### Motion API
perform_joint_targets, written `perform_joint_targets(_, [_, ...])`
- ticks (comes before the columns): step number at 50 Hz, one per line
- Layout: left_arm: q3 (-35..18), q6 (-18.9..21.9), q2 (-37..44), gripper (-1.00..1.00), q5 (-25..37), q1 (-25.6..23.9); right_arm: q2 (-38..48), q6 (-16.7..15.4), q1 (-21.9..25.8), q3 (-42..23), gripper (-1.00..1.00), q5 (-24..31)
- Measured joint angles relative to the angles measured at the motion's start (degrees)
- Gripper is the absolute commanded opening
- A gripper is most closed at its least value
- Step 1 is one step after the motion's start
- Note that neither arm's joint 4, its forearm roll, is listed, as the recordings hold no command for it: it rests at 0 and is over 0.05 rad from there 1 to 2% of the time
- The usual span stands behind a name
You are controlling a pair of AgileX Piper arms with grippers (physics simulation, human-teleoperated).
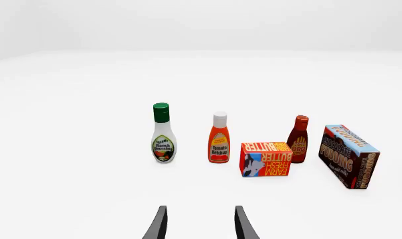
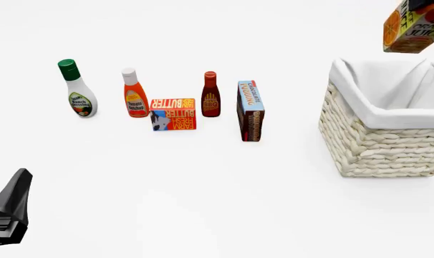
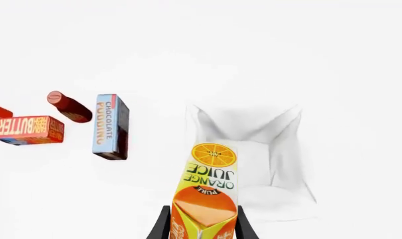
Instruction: Pick the orange juice and place it in the basket.
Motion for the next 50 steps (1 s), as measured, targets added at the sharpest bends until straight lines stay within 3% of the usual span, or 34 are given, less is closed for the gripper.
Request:
perform_joint_targets(21, [0.0, 0.0, 0.0, 1.00, 0.0, 0.0, -1.9, -1.4, -4.8, 3.5, -1.00, 0.0])
perform_joint_targets(50, [0.0, 0.0, 0.0, 1.00, 0.0, 0.0, 0.2, -1.6, -7.6, 4.3, -1.00, 0.0])
